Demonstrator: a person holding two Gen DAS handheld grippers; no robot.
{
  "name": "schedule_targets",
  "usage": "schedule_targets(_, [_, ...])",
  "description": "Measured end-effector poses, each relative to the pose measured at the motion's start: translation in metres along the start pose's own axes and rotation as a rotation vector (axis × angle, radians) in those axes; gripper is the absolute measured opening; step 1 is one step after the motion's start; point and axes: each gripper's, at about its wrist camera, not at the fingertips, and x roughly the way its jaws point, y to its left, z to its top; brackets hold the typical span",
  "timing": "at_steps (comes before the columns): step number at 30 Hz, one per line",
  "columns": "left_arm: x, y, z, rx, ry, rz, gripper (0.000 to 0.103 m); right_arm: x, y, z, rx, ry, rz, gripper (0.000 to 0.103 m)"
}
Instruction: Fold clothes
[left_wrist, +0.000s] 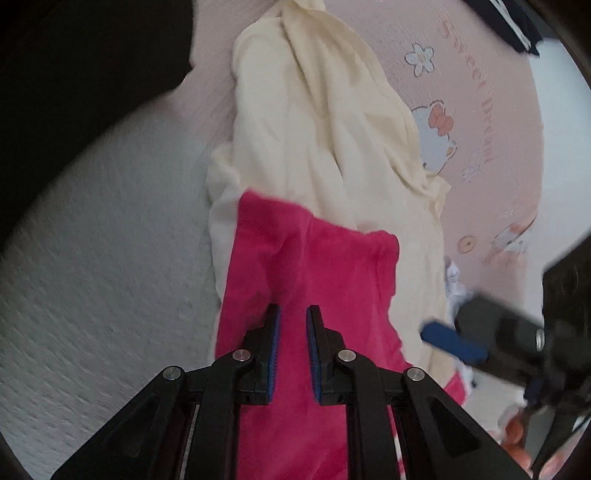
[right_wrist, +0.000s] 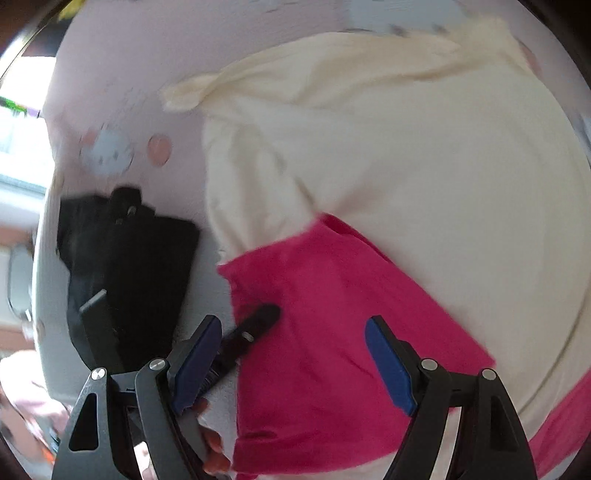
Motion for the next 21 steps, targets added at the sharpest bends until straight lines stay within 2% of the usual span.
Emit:
schedule_targets(3, [-0.001,0.005,-0.009,-0.028,-0.021,-0.041,0.012,0.022,0.012,0.014,-0.029,0.074,0.016,0.080])
schedule_targets(5, [-0.002,0.003,-0.010,-0.006,-0.005,-0.028,0.012,0.034,0.019,0.021,-0.060,0.104,0.008,0.080])
schedule_targets(8, [-0.009,-0.005,-0.011,0.021,0.011,0.025,0.012,0.047,0.030,0.027,-0.091,0.121,-0.005,0.080])
schedule_targets(11, [-0.018,-0.014,-0.020,0.080,-0.032,0.089,0.012,0.057,0.041,0.027,-0.099,0.127,0.030,0.080])
schedule_targets(16, [-0.024,-0.024,-0.032,0.154,-0.121,0.194,0.012,0.073,0.052,0.023,-0.109,0.142,0.015,0.079])
schedule_targets(18, [-0.027,-0.029,-0.033,0.165,-0.125,0.211,0.012,0.079,0.057,0.021,-0.135,0.152,0.006,0.079])
schedule_targets(21, [-0.037,-0.026,-0.029,0.124,-0.117,0.209,0.012,0.090,0.068,0.019,-0.191,0.170,-0.012,0.079])
